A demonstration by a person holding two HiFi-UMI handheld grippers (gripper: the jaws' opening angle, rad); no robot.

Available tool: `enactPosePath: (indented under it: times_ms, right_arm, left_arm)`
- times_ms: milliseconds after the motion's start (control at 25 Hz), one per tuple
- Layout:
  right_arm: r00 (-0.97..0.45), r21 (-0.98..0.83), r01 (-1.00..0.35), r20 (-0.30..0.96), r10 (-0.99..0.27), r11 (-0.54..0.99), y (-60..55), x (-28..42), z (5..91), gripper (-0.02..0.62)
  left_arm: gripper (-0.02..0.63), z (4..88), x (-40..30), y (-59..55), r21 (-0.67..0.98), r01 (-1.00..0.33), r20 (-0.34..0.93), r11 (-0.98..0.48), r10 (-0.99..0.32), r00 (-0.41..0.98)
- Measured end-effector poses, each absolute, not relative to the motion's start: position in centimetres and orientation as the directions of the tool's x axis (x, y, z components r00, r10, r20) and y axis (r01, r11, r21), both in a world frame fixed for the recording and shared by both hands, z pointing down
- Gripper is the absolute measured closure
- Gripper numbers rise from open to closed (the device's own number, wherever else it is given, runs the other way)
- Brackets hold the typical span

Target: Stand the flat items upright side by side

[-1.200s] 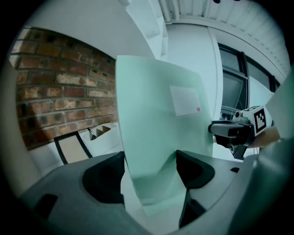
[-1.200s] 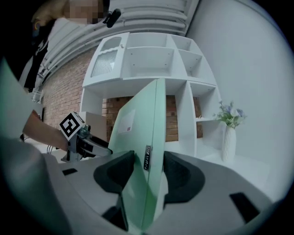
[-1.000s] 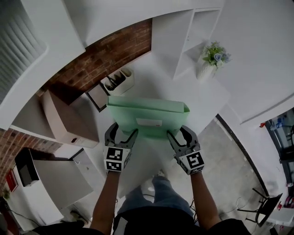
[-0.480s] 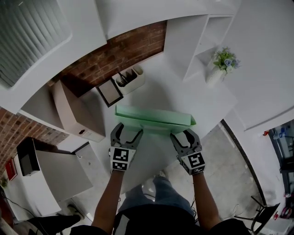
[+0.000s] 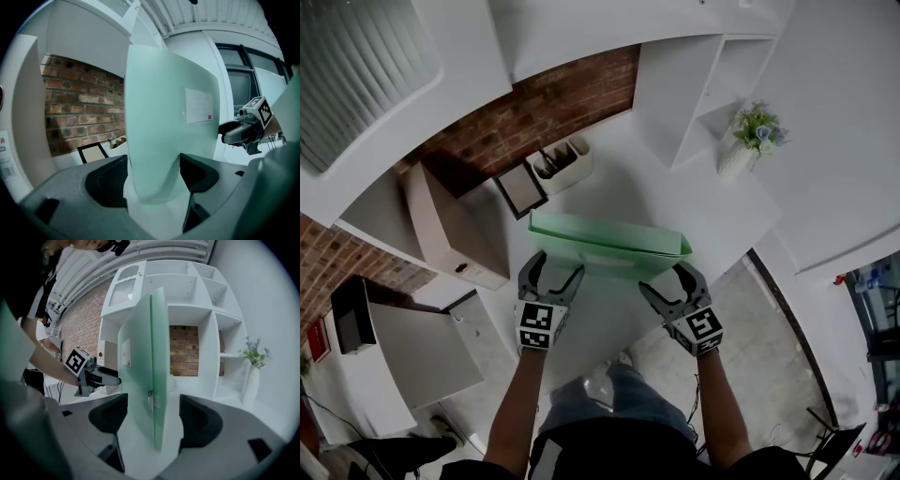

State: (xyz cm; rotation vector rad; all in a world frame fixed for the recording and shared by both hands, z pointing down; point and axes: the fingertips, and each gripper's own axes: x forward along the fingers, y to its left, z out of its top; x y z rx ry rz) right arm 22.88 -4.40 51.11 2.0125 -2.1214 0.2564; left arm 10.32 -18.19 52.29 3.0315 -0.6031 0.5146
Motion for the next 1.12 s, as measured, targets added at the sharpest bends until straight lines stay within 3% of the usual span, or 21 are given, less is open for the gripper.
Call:
enactPosePath:
  times_ms: [280,440,600,720,960,1120]
  right_arm:
    - [-0.307,-0.067,-0.952,0.219,-0.926,0.3,-5.9,23.4,48.5,0.233]
    - [-0.508,-0.073,-0.86,0.213,-0.835,0.505,-7.6,21.9,47.2,0.234]
    - [-0.615,-0.049,-0.779,0.255,-0.746,0.625,-9.1,19.8,47.3,0.242]
    - [-0.646,-0.031,-0.748,0.26,-0.717,0.663,-9.8,19.0,47.6,0.334]
    - [-0.631,0.068,-0.748,0.235,-0.74,0.66,-10.5,18.3,46.7,0.417]
    - [-0.52,0.089,-0.828,0.249,-0.817,0.553,-10.7,18.5,46.9,0.464]
  left_arm:
    - [0.261,52.2,9.4,-18.9,-0.047,-0.452,0.307,-0.891,-0.443,0.842]
    - [0.261,52.4,8.5,-18.7,-0.045,-0.498,0.303,-0.866,-0.487,0.819]
    - [0.261,52.4,7.1,-18.0,-0.036,-0.543,0.306,-0.839,-0.526,0.793]
    - [0.261,52.3,6.1,-17.4,-0.025,-0.574,0.304,-0.819,-0.553,0.776]
    - [0.261,52.3,3.9,-17.0,-0.015,-0.627,0.302,-0.779,-0.602,0.74]
    - [0.261,52.3,3.0,-17.0,-0.008,-0.644,0.3,-0.765,-0.616,0.728]
